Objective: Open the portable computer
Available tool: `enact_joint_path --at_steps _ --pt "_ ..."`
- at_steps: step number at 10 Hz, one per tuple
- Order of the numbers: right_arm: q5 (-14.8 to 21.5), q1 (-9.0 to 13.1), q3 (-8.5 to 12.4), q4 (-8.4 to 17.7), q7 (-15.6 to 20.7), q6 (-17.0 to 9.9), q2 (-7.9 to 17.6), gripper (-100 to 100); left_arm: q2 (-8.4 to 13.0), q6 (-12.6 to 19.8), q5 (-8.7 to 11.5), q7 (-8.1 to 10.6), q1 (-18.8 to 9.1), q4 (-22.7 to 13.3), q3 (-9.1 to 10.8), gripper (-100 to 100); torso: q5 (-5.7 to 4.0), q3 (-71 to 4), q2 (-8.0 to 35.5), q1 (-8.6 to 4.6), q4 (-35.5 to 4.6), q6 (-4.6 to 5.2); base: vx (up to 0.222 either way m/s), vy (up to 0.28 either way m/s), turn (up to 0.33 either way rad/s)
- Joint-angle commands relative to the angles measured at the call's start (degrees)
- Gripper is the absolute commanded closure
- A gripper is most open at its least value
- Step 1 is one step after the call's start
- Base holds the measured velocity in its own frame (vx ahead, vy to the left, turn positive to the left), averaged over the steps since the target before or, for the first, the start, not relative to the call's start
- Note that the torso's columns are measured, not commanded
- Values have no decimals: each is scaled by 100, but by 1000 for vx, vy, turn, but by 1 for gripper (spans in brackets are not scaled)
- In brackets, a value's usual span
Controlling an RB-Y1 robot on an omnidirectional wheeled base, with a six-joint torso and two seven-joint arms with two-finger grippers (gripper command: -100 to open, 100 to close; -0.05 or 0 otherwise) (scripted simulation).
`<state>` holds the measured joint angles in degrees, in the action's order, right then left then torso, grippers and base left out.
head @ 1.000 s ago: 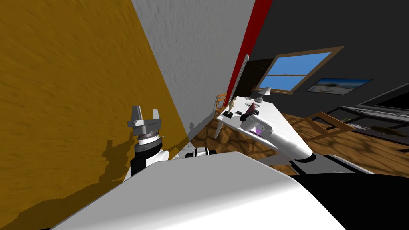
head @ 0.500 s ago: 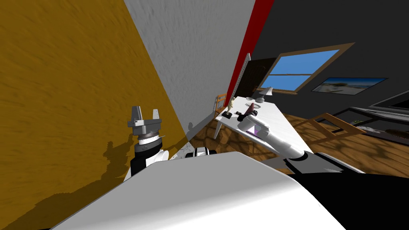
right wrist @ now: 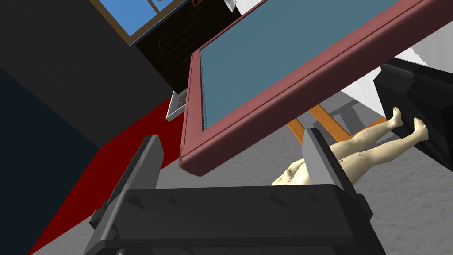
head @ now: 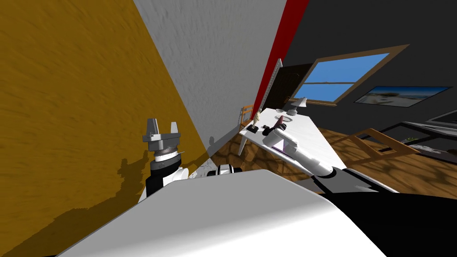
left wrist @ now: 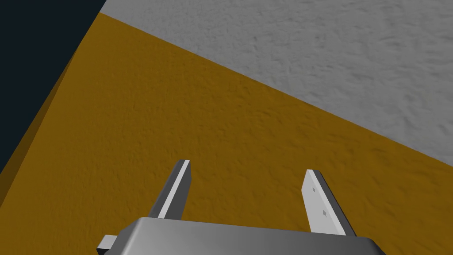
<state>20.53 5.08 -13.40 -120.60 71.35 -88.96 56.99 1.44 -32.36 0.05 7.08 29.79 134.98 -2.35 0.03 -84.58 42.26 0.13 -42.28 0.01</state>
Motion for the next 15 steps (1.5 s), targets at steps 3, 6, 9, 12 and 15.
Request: enact_joint_path --at_steps 3,6,9,12,15 --pt "-232 -218 260 285 -108 608 224 100 -2 0 0 0 0 0 -1 0 -7 0 -2 15 14 -8 6 111 -68" --pt "-400 -363 444 473 -174 1014 382 100 -1 0 0 0 0 0 -1 0 -16 2 1 -18 10 -4 -3 101 -47" --pt "-469 -394 534 568 -203 1198 460 100 -1 0 0 0 0 0 -1 0 -17 2 2 -27 9 7 -6 79 -35" --pt "81 90 690 932 -135 1209 -155 100 1 0 0 0 -1 0 1 0 -13 13 19 -52 -7 7 -93 -141 118" --pt "491 334 763 1110 -99 1201 -669 100 0 0 0 0 0 0 0 0 0 1 -3 18 6 13 -75 -138 56"
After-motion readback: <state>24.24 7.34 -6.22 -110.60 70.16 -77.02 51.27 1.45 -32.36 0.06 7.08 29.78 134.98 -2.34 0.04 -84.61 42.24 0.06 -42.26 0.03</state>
